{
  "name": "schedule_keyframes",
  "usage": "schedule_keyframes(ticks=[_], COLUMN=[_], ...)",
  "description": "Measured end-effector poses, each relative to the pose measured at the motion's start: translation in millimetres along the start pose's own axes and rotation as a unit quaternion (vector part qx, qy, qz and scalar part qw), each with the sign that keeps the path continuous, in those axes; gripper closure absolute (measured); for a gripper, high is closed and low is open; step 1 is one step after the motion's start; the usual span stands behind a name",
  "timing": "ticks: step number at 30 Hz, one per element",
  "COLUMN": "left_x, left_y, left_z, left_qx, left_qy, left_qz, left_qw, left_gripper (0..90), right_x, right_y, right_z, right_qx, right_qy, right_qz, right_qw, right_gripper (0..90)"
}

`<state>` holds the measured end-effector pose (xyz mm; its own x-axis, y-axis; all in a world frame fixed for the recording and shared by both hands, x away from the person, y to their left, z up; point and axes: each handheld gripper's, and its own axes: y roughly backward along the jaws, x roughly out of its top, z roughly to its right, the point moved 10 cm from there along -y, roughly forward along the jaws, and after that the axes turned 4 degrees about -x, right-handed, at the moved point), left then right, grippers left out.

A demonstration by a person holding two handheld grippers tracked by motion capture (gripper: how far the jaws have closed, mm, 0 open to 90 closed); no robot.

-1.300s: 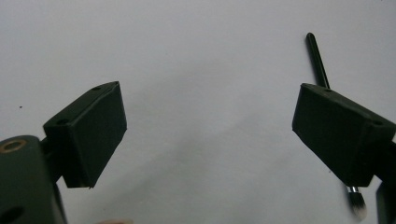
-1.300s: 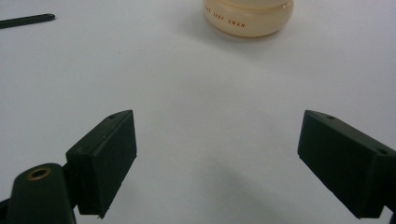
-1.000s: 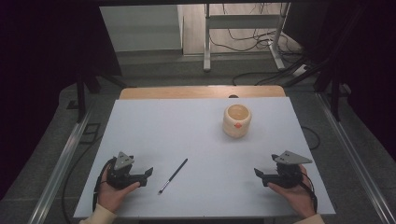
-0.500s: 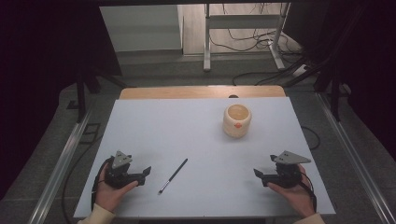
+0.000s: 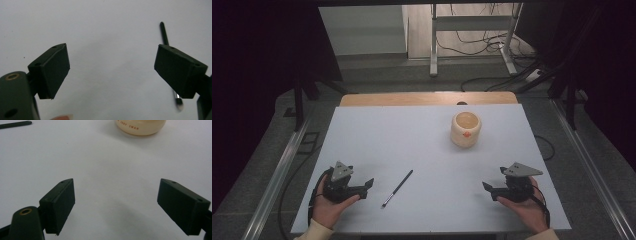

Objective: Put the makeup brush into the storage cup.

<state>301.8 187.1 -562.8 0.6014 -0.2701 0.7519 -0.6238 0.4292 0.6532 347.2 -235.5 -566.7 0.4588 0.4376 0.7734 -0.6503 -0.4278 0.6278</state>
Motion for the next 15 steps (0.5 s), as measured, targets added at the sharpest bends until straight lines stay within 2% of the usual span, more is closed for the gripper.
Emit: schedule_keyframes(ticks=[5,8,13,15], left_x=[-0.8,-0.9,3.8,7.2], left_y=[-2.2,-2.5,-0.3,0.5], left_z=[5.1,6.1,12.2,18.7], left_qx=[-0.009,-0.008,-0.023,-0.031], left_qy=[0.016,0.013,0.016,0.019], left_qz=[-0.013,-0.012,-0.008,-0.006], left_qw=[0.9997,0.9998,0.9996,0.9993], left_gripper=[13.0,13.8,15.0,17.3], right_x=[-0.6,-0.5,-1.1,-1.1], right_y=[1.1,1.5,0.8,0.5], right_z=[1.7,1.6,1.2,1.2], right_qx=[-0.005,-0.005,-0.005,-0.005], right_qy=[-0.003,-0.002,-0.001,-0.003], right_qz=[0.0,0.0,-0.002,-0.003], right_qw=[1.0,1.0,1.0,1.0], right_gripper=[14.8,14.9,14.9,14.9])
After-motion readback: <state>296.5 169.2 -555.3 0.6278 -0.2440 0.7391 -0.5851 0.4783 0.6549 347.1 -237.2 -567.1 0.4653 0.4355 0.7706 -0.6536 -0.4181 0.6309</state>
